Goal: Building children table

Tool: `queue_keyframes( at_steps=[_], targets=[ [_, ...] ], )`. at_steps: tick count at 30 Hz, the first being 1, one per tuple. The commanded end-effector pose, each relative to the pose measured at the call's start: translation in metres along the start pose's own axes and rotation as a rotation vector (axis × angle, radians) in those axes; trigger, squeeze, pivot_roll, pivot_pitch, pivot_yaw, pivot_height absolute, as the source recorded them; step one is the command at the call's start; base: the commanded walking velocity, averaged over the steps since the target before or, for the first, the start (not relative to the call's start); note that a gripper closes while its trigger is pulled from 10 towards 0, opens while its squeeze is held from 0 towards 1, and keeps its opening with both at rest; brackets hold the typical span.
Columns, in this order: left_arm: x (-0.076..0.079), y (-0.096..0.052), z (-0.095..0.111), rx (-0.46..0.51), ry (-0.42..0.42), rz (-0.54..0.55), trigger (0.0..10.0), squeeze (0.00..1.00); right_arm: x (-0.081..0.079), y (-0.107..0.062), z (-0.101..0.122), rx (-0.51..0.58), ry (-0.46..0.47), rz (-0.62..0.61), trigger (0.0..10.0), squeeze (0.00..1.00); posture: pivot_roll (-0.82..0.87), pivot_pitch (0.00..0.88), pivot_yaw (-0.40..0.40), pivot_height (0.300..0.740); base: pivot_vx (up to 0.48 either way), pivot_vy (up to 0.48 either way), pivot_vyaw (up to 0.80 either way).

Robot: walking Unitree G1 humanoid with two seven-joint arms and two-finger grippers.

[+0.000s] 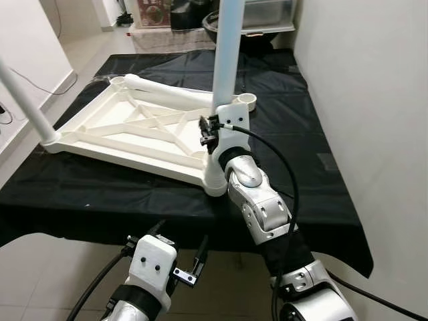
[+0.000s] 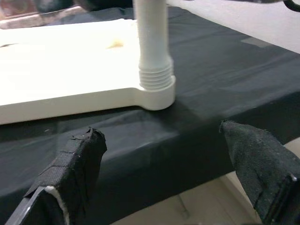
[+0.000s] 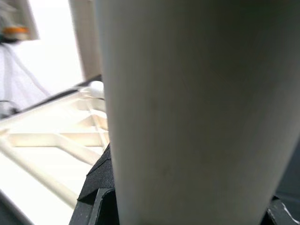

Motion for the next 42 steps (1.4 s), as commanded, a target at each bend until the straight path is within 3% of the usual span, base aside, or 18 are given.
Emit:
queue_keyframes(
  at_steps=[1, 4, 8, 13, 17, 26, 32, 37, 38, 39, 40, 41, 42],
  targets=[
    [-0.001, -0.001, -0.005, -0.017, 0.014, 0.004, 10.0, 0.0, 0.019, -0.014, -0.077, -0.27, -0.015, -0.135, 10.0, 0.0, 0.02, 0.159, 0.011, 0.74, 0.0, 0.0, 0.0],
    [-0.004, 0.0, -0.004, -0.013, 0.02, 0.006, 10.0, 0.0, 0.049, -0.019, -0.072, -0.255, -0.072, -0.352, 10.0, 0.0, 0.02, 0.159, 0.01, 0.74, 0.0, 0.0, 0.0],
    [-0.003, 0.001, -0.004, -0.011, 0.021, 0.003, 10.0, 0.0, 0.063, -0.026, -0.067, -0.244, -0.059, -0.495, 10.0, 0.0, 0.02, 0.159, 0.014, 0.74, 0.0, 0.0, 0.0],
    [-0.002, 0.002, -0.005, -0.011, 0.02, 0.0, 10.0, 0.0, 0.069, -0.031, -0.067, -0.252, -0.02, -0.581, 10.0, 0.0, 0.02, 0.161, 0.014, 0.74, 0.0, 0.0, 0.0],
    [-0.003, 0.003, -0.004, -0.007, 0.02, -0.001, 10.0, 0.0, 0.075, -0.037, -0.074, -0.308, 0.083, -0.716, 10.0, 0.0, 0.02, 0.162, 0.015, 0.74, 0.0, 0.0, 0.0],
    [-0.004, 0.004, -0.003, -0.003, 0.029, -0.002, 10.0, 0.0, 0.087, -0.036, -0.08, -0.348, 0.128, -0.82, 10.0, 0.0, 0.03, 0.158, 0.015, 0.74, 0.0, 0.0, 0.0],
    [-0.003, 0.005, -0.003, -0.001, 0.026, -0.005, 10.0, 0.0, 0.085, -0.037, -0.084, -0.376, 0.143, -0.819, 10.0, 0.0, 0.03, 0.157, 0.017, 0.74, 0.0, 0.0, 0.0],
    [-0.002, 0.006, -0.003, -0.001, 0.026, -0.009, 10.0, 0.0, 0.075, -0.028, -0.084, -0.363, 0.174, -0.725, 10.0, 0.0, 0.02, 0.155, 0.019, 0.74, 0.0, 0.0, 0.0],
    [-0.002, 0.006, -0.003, -0.001, 0.027, -0.009, 10.0, 0.0, 0.068, -0.022, -0.083, -0.341, 0.183, -0.642, 10.0, 0.0, 0.02, 0.155, 0.019, 0.74, 0.0, 0.0, 0.0],
    [-0.002, 0.006, -0.003, -0.001, 0.027, -0.009, 10.0, 0.0, 0.068, -0.022, -0.083, -0.341, 0.183, -0.642, 10.0, 0.0, 0.02, 0.155, 0.019, 0.74, 0.0, 0.0, 0.0],
    [-0.002, 0.006, -0.004, -0.001, 0.027, -0.01, 10.0, 0.0, 0.056, -0.015, -0.083, -0.325, 0.237, -0.53, 10.0, 0.0, 0.02, 0.157, 0.018, 0.74, 0.0, 0.0, 0.0],
    [-0.002, 0.006, -0.004, -0.001, 0.027, -0.01, 10.0, 0.0, 0.056, -0.015, -0.083, -0.325, 0.237, -0.53, 10.0, 0.0, 0.02, 0.157, 0.018, 0.74, 0.0, 0.0, 0.0],
    [-0.003, 0.006, -0.004, -0.003, 0.027, -0.009, 10.0, 0.0, 0.028, -0.005, -0.083, -0.317, 0.324, -0.274, 10.0, 0.0, 0.02, 0.158, 0.016, 0.74, 0.0, 0.0, 0.0]
  ],
)
Point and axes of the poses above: a point about 5 cm out from each wrist's last joint towards the gripper, its own y axis pointing out of the wrist towards the gripper, its own z axis along the axis of the wrist's last joint, x = y × z, the point moved 6 cm from there along y, pointing out of the wrist towards the gripper, and after that the axes turned 3 degrees about y, right-handed, at the moved point
